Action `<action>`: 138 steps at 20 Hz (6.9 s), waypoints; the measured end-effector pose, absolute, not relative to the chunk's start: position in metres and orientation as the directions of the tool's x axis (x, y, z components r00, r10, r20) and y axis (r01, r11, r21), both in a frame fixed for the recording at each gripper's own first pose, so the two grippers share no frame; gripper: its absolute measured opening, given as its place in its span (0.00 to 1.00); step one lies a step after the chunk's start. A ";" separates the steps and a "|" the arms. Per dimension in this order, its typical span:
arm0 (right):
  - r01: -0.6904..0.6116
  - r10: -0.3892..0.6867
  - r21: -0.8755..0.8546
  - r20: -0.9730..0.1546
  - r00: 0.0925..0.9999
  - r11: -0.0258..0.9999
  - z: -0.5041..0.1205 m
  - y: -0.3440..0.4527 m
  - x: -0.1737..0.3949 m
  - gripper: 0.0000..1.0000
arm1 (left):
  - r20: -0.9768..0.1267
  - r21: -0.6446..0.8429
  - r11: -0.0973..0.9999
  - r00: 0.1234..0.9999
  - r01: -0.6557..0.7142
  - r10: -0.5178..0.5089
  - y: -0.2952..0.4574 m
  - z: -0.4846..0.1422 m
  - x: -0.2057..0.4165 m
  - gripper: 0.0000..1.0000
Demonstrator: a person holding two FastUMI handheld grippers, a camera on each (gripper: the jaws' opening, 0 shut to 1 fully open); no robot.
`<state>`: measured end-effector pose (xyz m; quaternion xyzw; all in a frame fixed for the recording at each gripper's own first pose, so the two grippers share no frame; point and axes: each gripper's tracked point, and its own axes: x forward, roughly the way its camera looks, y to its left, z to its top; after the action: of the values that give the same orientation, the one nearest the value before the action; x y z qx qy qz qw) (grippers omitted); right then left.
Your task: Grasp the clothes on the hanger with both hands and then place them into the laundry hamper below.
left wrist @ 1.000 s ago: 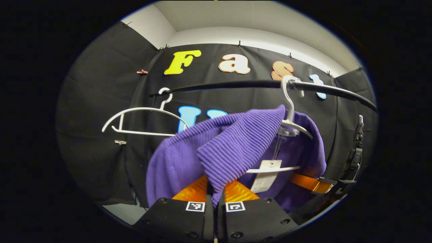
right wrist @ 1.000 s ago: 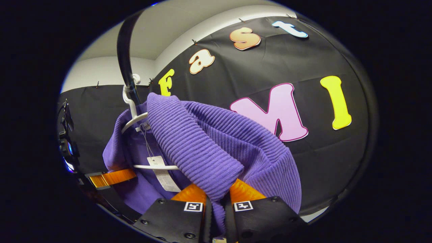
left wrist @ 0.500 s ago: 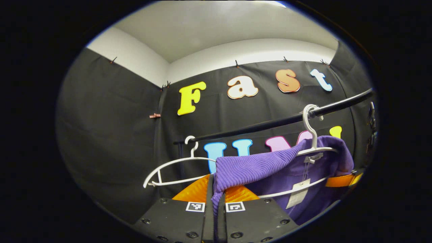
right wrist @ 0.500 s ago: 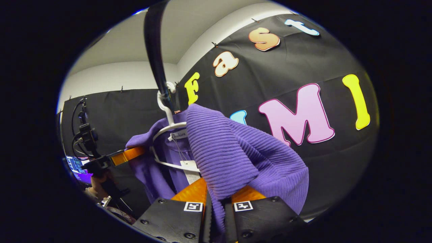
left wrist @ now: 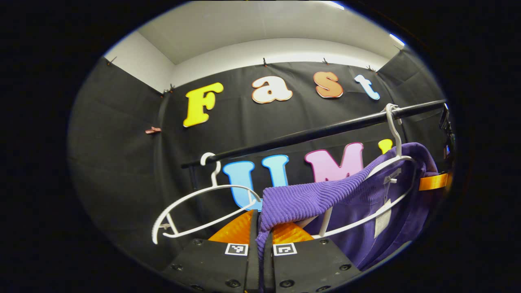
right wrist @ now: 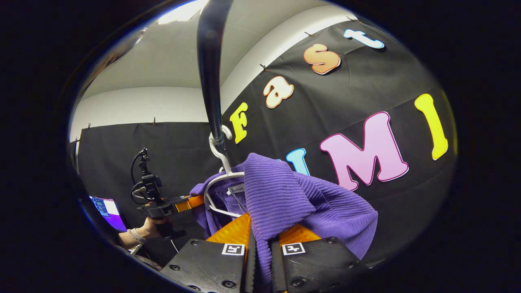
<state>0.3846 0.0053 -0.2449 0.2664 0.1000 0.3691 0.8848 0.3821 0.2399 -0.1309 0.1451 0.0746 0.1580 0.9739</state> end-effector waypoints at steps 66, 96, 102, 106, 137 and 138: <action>-0.461 0.526 0.862 0.299 0.797 0.209 -0.200 -0.118 0.464 0.18 | -0.391 -0.731 0.682 0.843 -0.042 -0.368 0.114 -0.303 0.389 0.08; -0.290 0.709 0.649 -0.667 0.229 0.703 -0.470 0.052 0.162 0.17 | -0.814 -0.465 0.752 0.560 -0.468 -0.154 0.042 -0.469 0.253 0.08; -0.475 0.517 0.393 -0.841 0.161 0.787 -0.516 0.045 0.147 0.19 | -0.913 -0.230 0.870 0.407 -0.437 -0.036 0.044 -0.510 0.231 0.08; -0.494 0.408 0.314 -0.908 0.092 0.811 -0.549 0.032 0.120 0.19 | -0.945 -0.132 0.895 0.327 -0.427 0.017 0.054 -0.522 0.218 0.09; -0.290 0.267 0.093 -0.713 0.649 0.952 -0.344 0.024 0.104 0.99 | -0.690 -0.086 0.987 0.723 -0.136 0.040 0.062 -0.320 0.159 0.96; -0.279 0.257 0.080 -0.681 0.686 0.957 -0.326 0.028 0.097 0.99 | -0.657 -0.090 0.988 0.753 -0.125 0.036 0.064 -0.300 0.152 0.96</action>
<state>0.0971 0.0283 -0.3262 -0.0150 0.3684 0.1458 0.9180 0.1523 0.0636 -0.3000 -0.0642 0.3487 0.0430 0.9340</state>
